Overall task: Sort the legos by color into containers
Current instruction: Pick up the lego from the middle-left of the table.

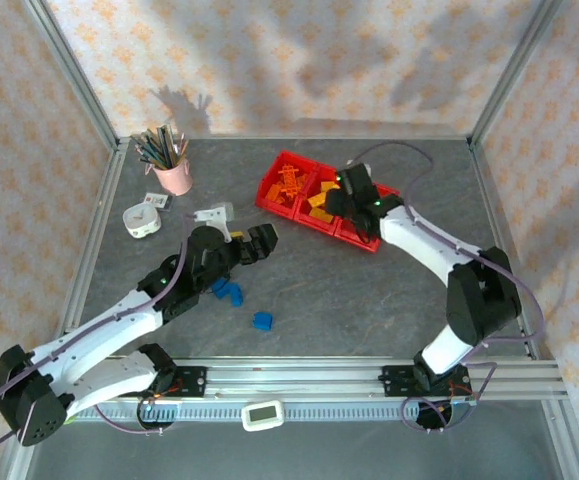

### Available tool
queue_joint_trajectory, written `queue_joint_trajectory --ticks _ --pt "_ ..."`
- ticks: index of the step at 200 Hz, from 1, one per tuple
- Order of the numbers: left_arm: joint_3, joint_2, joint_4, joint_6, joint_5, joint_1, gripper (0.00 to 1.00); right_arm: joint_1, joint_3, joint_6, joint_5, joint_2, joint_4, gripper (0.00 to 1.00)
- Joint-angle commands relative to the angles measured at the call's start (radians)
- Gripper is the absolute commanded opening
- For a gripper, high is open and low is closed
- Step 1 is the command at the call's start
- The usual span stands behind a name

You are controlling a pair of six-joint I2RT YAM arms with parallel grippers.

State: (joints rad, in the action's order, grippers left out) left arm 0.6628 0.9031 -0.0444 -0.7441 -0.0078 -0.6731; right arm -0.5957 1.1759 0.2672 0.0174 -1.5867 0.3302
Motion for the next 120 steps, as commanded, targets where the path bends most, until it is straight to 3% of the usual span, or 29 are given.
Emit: queue_joint_trajectory --ticks 1,51,120 --pt "-0.034 -0.067 -0.092 -0.036 -0.065 0.015 0.99 -0.081 -0.035 -0.007 -0.011 0.033 -0.011 0.62" --pt "-0.049 -0.209 -0.284 -0.080 -0.137 0.030 0.99 -0.251 -0.030 0.060 -0.046 -0.042 -0.087 0.68" --pt "-0.031 -0.354 -0.516 -0.166 -0.228 0.041 0.99 -0.400 0.130 0.070 -0.122 -0.268 -0.143 0.76"
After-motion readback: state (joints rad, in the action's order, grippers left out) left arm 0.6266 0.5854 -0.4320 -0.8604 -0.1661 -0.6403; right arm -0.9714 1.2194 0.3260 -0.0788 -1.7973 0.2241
